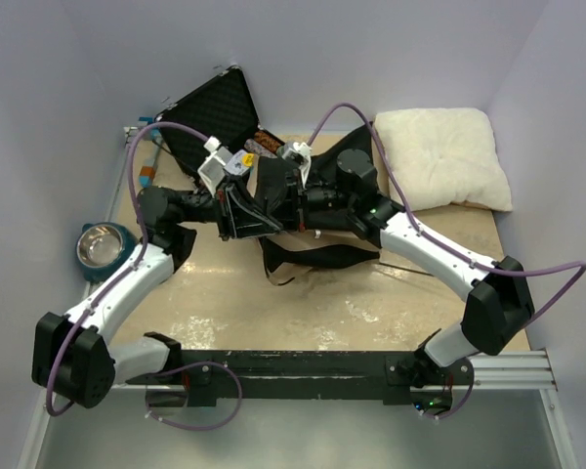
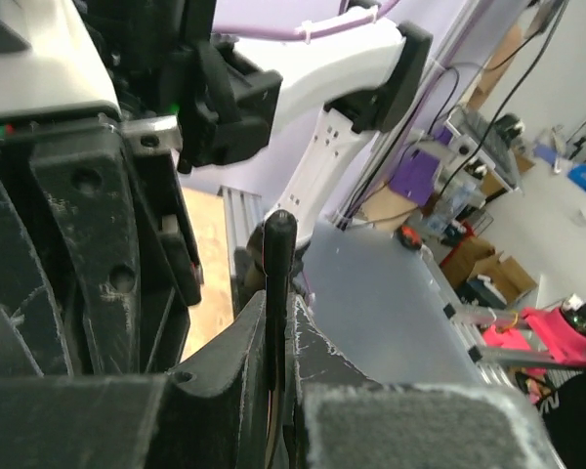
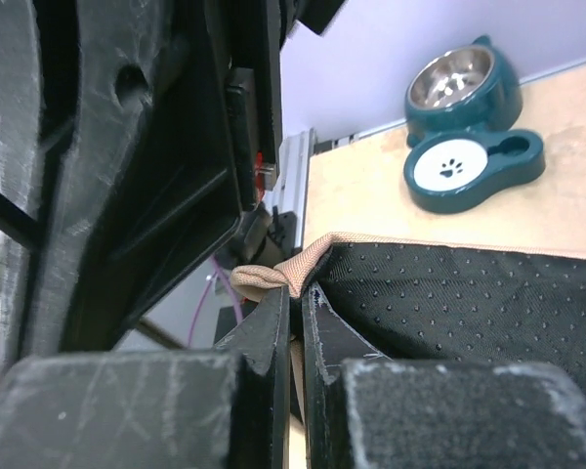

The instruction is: Set up the pet tent

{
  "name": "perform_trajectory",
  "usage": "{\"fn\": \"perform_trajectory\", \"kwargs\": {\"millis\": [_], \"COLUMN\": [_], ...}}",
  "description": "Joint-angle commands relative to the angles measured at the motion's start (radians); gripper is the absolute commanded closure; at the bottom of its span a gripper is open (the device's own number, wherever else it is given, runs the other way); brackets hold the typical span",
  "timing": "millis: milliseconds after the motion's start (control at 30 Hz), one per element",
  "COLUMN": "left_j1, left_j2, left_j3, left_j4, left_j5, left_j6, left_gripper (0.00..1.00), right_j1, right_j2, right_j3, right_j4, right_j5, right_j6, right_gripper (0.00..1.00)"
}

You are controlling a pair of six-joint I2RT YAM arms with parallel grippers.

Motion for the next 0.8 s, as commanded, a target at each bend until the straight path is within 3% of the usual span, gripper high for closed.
{"fn": "perform_trajectory", "kwargs": {"millis": [0, 33, 100, 300, 500, 767], "left_j1": [-0.010, -0.013, -0.012, -0.010, -0.007, -0.006], "left_j2": [-0.037, -0.027, 0.016, 0.007, 0.004, 0.025], "left_j3": [0.053, 0.114, 0.165, 0.115, 0.130, 0.129], "left_j4": [-0.949, -1.222, -1.439, -1.472, -1.681, -1.832], "left_j5": [0.121, 0.091, 0.084, 0.055, 0.023, -0.043], "left_j6": [0.619, 0.791, 0.954, 0.961, 1.119, 1.268], "left_gripper": [1.00, 1.00, 1.00, 1.00, 1.00, 1.00], "right_j1": [-0.007, -0.007, -0.009, -0.027, -0.065, -0.095], "right_j2": [-0.023, -0.023, -0.023, -0.003, -0.004, 0.005], "right_j3": [0.061, 0.064, 0.073, 0.104, 0.122, 0.160], "right_j4": [0.083, 0.080, 0.078, 0.064, 0.003, -0.034], "right_j5": [-0.060, -0.064, -0.072, -0.116, -0.156, -0.202], "right_j6": [0.036, 0.039, 0.054, 0.117, 0.112, 0.125], "right_gripper": [1.00, 1.00, 1.00, 1.00, 1.00, 1.00]}}
